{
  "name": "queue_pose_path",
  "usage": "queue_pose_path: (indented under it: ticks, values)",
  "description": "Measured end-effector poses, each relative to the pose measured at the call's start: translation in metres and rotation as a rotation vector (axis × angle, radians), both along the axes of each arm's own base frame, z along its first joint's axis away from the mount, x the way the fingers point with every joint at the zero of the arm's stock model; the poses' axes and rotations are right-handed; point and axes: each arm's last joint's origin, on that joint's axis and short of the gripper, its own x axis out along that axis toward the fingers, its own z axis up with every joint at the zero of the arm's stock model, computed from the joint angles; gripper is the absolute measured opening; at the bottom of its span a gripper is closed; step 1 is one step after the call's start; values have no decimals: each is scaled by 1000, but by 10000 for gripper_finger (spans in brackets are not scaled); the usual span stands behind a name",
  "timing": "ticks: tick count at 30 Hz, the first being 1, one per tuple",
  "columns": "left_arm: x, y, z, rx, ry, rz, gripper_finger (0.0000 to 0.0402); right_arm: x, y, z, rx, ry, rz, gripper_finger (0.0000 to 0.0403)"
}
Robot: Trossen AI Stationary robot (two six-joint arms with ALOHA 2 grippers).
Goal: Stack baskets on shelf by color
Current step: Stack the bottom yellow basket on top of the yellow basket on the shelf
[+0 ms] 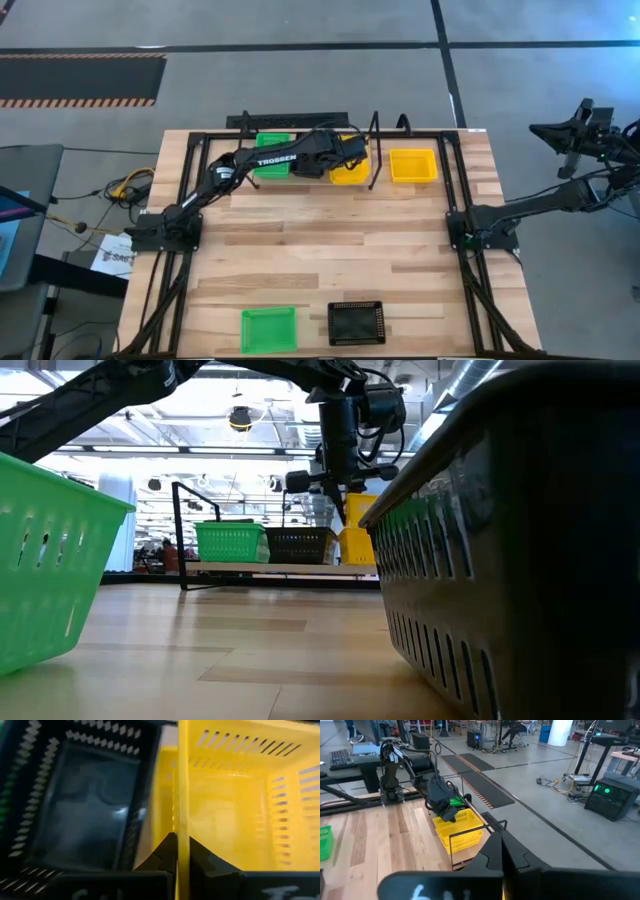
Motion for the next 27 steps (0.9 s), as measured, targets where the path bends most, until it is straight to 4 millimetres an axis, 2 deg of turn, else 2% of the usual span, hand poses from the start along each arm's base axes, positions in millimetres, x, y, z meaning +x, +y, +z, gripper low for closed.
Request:
queue_pose_path:
  ticks: [8,27]
  values:
    - [-3,-12,-2,-14,42,28,0,0,0,0,-6,3,1,4]
    - [-1,-8,-1,5,30,12,0,0,0,0,-1,1,-1,4]
